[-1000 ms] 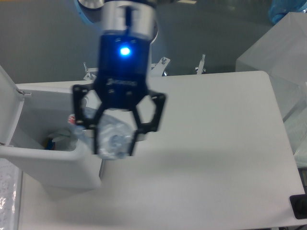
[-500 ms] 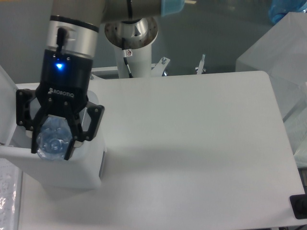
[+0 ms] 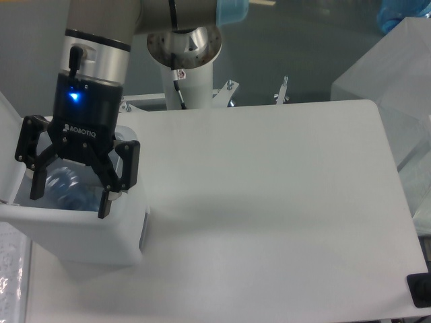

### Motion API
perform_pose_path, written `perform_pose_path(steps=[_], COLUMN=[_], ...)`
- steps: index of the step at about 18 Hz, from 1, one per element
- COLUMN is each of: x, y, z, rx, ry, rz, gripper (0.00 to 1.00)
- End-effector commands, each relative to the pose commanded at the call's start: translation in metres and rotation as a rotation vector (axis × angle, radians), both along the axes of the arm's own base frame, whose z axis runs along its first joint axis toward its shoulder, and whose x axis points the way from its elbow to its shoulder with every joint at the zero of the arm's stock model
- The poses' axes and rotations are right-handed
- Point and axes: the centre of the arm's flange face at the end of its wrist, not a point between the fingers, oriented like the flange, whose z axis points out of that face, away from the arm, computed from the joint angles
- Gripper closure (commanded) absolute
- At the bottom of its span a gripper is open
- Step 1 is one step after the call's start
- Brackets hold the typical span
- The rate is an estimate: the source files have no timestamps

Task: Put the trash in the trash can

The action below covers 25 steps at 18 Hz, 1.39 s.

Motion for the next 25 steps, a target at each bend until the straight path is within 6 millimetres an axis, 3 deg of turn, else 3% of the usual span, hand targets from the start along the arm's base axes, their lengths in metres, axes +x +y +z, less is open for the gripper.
perform_pose_path(steps=[3,5,10,12,16,22,25], x=[-0.054,-0.094,-0.166,-0.198,-0.231,-0.246,-0.244], y=[-0.016,-0.022,-0.045,-0.069,-0.102,-0.120,-0.122], z=[-0.012,-0.038,-0.085,-0.109,-0.126,-0.131,-0.132], rx=[-0.016,-0.051,-0.157,-0.231,-0.341,-0.609,-0.634], ry=[-0.012,-0.037,0.061,0.092,0.140,0.215,0.207], rz=[0.081,0.138,0.116,0.074,-0.049,-0.225,-0.254], gripper=[0.00,0.00,0.00,0.00,0.00,0.00,0.00])
